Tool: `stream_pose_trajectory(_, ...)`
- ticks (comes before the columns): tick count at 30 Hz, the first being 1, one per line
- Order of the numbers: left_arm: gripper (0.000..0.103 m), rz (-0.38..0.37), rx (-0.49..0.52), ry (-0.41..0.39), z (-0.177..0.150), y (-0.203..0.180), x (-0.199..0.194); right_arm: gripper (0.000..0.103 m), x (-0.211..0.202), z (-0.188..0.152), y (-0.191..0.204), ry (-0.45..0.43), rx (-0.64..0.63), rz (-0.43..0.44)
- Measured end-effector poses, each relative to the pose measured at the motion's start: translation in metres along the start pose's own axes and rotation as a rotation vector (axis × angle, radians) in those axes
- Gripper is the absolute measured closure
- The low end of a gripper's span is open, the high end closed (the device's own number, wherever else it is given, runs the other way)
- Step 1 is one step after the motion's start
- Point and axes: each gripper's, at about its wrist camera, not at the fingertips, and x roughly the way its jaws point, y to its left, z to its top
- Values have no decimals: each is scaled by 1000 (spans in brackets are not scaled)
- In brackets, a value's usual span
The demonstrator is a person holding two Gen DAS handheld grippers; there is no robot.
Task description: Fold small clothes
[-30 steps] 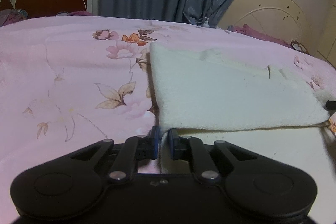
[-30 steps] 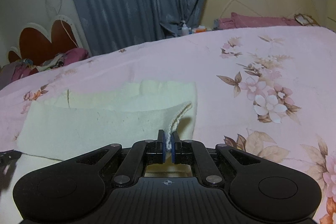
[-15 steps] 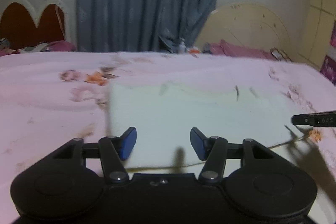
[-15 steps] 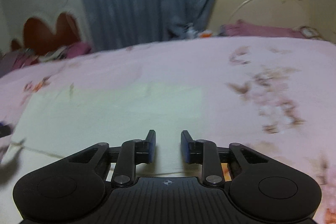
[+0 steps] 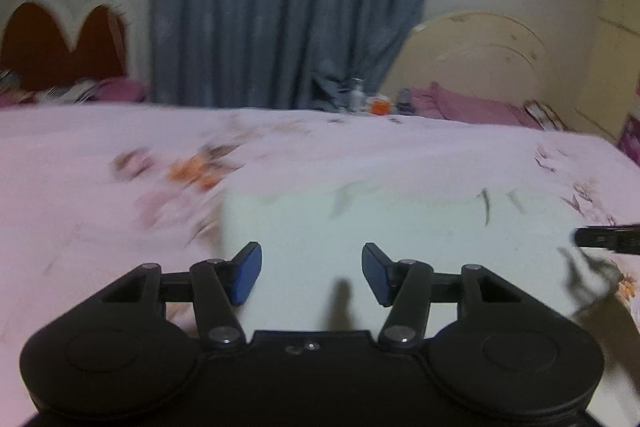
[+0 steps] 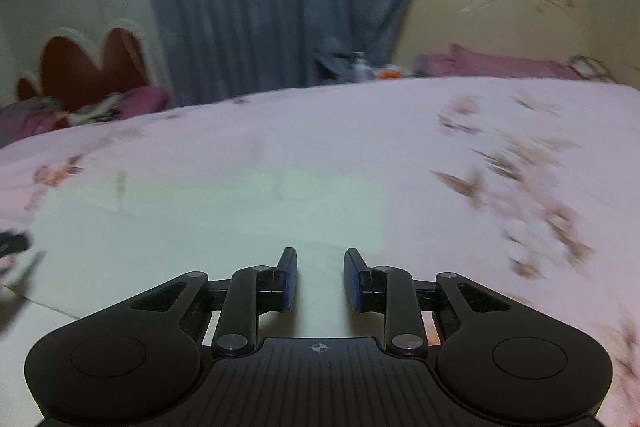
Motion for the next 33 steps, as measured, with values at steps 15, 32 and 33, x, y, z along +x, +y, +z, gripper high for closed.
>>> stream_pose_trajectory(15,44,9,-11,65,4,32,51,76,52,11,7,31,-11,-62)
stream_pose_trajectory(32,35,27,77,62,-24,3,14,76,45,-4,51,45,-84,38)
stream_pose_trajectory(33,34,37,76,68,-25,7,10,76,41,-6,36,40,-54,-3)
